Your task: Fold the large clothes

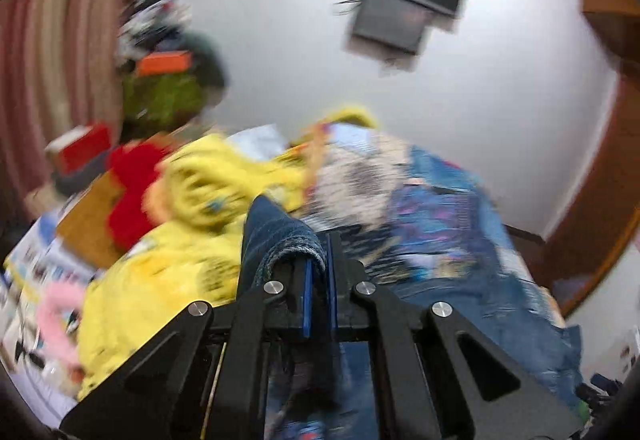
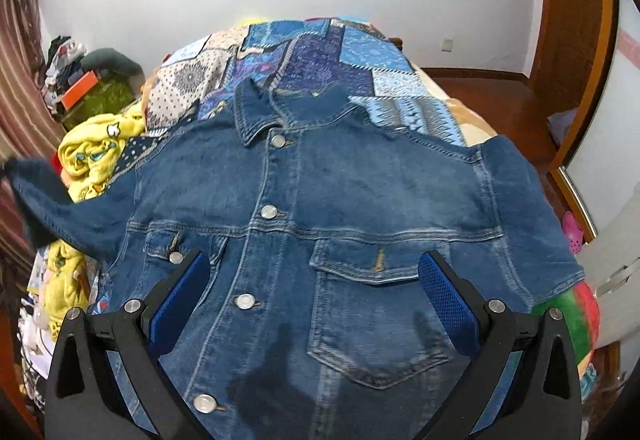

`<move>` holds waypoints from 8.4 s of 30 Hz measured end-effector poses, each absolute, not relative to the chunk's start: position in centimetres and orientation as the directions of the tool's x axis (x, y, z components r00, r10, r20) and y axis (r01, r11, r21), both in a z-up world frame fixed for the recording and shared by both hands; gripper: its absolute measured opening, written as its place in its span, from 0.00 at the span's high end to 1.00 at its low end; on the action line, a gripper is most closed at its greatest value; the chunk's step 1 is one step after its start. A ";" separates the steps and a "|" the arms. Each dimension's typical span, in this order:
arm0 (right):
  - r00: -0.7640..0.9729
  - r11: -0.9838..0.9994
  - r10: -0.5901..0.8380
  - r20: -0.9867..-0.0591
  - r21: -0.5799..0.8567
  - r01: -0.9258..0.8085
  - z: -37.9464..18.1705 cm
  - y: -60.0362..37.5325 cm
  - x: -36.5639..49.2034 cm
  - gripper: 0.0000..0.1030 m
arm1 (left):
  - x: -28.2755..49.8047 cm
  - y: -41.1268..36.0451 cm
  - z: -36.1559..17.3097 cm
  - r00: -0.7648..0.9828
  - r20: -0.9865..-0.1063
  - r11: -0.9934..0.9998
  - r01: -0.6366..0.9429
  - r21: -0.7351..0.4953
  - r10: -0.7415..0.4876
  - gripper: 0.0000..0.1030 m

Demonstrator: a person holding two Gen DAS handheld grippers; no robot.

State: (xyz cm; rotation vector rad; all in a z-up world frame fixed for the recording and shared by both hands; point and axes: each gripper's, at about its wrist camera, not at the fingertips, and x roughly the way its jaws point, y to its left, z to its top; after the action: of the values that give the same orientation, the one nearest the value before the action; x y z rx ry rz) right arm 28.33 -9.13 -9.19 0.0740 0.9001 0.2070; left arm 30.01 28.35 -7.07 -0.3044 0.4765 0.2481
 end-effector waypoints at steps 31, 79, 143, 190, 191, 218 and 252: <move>0.544 0.972 0.231 -0.807 0.171 -0.159 -12.3 -18.0 26.1 0.00 | 32.5 4.6 -22.0 0.514 -0.793 0.934 0.048 -0.353 -0.326 0.50; 0.587 0.963 0.144 -0.797 0.249 0.101 -12.2 -29.5 24.1 0.00 | 42.1 -13.0 -19.1 0.370 -0.819 0.892 0.293 -0.344 -0.438 0.91; 0.731 0.835 0.262 -0.630 0.528 0.156 -5.2 -34.3 33.0 0.92 | 27.0 4.8 -16.7 0.648 -0.759 0.992 -0.037 -0.117 -0.065 0.17; 0.523 0.951 0.284 -0.804 0.305 -0.048 -13.6 -26.9 29.6 0.45 | 37.7 -13.4 -14.1 0.624 -0.757 0.902 0.417 0.113 -0.194 0.07; 0.521 0.953 0.273 -0.809 0.300 -0.033 -13.8 -27.2 29.6 0.45 | 38.1 -14.6 -14.8 0.608 -0.769 0.889 0.442 0.122 -0.197 0.07; 0.426 0.963 0.265 -0.865 0.263 -0.066 -17.8 -23.8 31.2 0.42 | 41.7 -10.2 -12.6 0.657 -0.703 0.922 0.387 0.004 -0.273 0.90; 0.375 0.996 0.070 -0.924 0.045 -0.074 -18.9 -19.8 30.9 0.31 | 29.0 21.5 -23.3 0.543 -0.837 0.941 -0.240 -0.238 -0.073 0.41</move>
State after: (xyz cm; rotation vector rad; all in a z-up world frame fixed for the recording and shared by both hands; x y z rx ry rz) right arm 30.93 -19.78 -18.87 -0.0046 1.1826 0.0921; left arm 28.97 21.48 -23.25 -0.3448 0.9972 0.1016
